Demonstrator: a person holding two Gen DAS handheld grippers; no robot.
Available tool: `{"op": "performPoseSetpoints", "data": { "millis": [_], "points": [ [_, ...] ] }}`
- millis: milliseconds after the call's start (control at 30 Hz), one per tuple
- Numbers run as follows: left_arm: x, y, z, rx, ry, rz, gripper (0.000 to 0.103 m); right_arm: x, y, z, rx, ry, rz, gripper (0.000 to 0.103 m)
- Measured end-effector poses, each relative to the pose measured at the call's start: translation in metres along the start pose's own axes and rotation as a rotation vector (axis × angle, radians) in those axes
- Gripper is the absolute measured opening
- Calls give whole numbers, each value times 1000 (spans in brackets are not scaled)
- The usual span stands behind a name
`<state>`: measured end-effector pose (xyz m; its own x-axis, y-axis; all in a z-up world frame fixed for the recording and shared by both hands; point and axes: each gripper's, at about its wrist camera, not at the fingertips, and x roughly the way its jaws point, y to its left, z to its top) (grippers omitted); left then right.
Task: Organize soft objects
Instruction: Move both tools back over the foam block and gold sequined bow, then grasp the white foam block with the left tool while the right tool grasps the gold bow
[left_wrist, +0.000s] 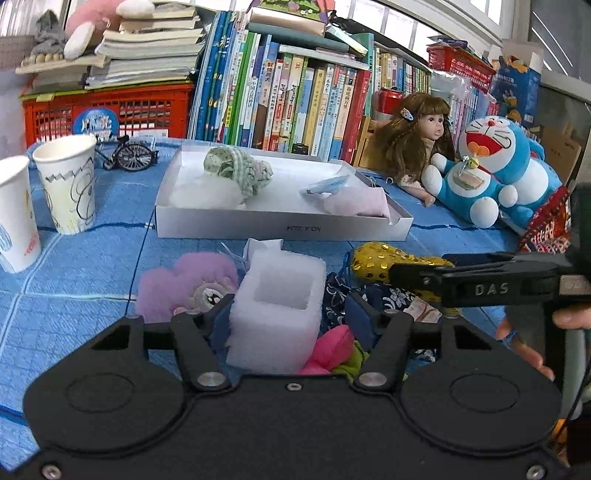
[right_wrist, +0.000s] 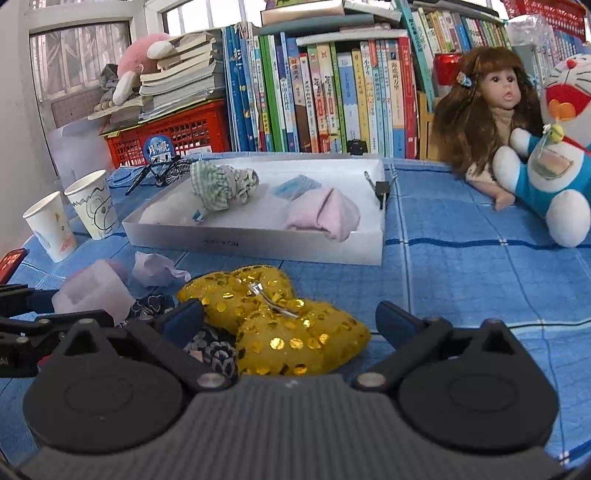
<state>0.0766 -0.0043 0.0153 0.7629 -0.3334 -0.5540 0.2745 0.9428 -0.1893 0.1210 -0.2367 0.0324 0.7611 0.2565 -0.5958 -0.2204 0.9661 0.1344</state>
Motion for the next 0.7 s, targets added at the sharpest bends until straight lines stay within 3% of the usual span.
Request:
{"op": "performPoseSetpoints", "data": {
  "millis": [267, 367, 700],
  "points": [
    [3, 6, 3, -57, 6, -6, 51, 9, 6, 2, -4, 15, 11, 96],
    [2, 8, 3, -77, 9, -1, 44, 9, 7, 3, -1, 17, 13, 90],
    [-16, 4, 19, -41, -66, 11, 43, -7, 10, 11, -4, -21, -16, 58]
  ]
}}
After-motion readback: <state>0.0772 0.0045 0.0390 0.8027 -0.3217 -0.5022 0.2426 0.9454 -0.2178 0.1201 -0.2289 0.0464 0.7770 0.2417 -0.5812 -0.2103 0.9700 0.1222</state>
